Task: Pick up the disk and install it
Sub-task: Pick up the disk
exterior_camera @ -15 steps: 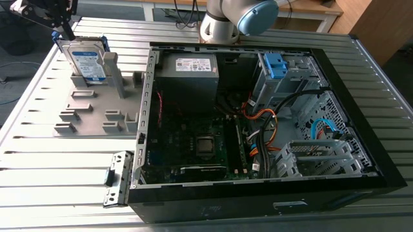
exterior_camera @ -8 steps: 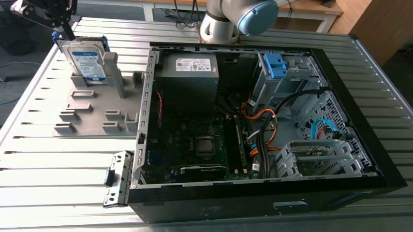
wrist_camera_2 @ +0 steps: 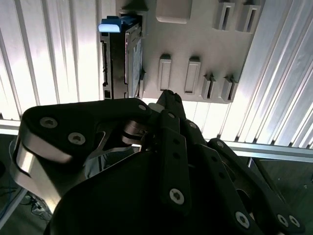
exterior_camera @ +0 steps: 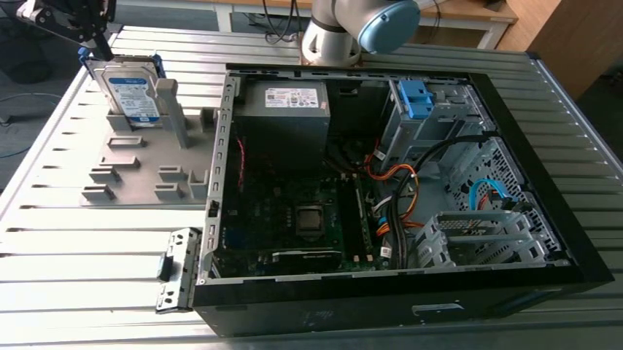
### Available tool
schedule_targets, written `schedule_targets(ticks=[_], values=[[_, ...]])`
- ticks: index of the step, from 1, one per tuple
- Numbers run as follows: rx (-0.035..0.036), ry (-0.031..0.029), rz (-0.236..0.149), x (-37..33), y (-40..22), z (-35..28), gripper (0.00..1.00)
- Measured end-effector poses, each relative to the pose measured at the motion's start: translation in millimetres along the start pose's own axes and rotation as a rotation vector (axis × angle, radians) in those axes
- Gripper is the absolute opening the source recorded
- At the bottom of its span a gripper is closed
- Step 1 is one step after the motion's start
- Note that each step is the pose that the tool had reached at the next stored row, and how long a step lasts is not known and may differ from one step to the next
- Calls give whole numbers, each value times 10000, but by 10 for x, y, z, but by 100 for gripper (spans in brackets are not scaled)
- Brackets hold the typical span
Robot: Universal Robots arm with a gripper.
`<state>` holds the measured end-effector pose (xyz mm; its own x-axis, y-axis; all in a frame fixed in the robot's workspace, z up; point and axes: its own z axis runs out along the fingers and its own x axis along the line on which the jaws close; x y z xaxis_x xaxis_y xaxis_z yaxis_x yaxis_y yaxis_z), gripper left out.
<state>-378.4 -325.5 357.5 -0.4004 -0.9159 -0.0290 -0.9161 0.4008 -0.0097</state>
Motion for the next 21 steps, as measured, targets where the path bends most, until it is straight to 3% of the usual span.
schedule_targets(ticks=[21], values=[[-19,-6,-641,0,0,0,11]])
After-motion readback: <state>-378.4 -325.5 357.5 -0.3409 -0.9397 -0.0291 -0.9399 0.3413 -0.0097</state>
